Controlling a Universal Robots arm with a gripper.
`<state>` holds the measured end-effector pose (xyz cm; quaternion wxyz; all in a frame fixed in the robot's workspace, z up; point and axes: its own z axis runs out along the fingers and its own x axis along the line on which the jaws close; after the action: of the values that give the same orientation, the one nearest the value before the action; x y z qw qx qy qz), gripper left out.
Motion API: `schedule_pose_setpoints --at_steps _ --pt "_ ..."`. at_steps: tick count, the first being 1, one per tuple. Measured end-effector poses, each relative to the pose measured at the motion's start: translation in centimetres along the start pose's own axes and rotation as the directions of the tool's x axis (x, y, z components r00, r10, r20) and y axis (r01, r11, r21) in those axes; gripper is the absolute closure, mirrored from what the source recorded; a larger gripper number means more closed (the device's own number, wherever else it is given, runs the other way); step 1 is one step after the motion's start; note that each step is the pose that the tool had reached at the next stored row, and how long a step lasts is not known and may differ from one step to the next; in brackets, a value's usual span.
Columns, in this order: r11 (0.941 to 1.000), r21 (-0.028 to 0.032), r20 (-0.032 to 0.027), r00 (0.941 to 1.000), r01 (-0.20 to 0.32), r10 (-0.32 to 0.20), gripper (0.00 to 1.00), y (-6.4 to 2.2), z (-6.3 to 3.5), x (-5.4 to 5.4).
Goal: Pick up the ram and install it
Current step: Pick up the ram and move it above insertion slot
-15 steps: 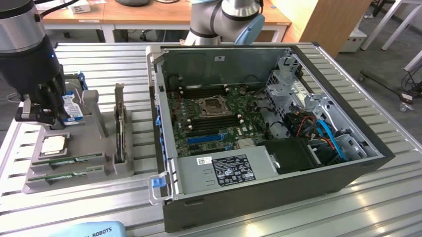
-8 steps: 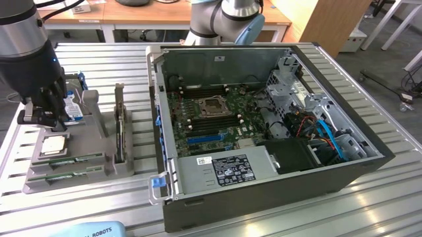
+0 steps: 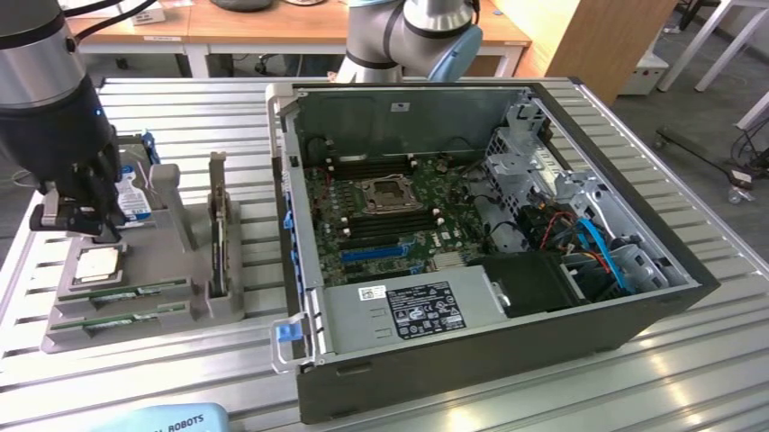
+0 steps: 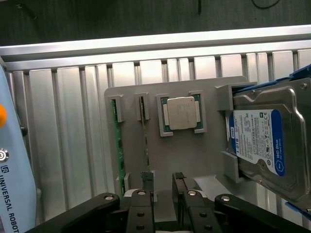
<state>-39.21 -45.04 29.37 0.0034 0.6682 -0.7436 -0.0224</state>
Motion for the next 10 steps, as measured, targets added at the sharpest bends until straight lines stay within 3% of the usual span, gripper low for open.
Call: schedule_pose_setpoints --at_steps 10 --pt "1.0 0.0 0.0 1.0 0.0 0.0 0.71 -0.12 -0.05 1.7"
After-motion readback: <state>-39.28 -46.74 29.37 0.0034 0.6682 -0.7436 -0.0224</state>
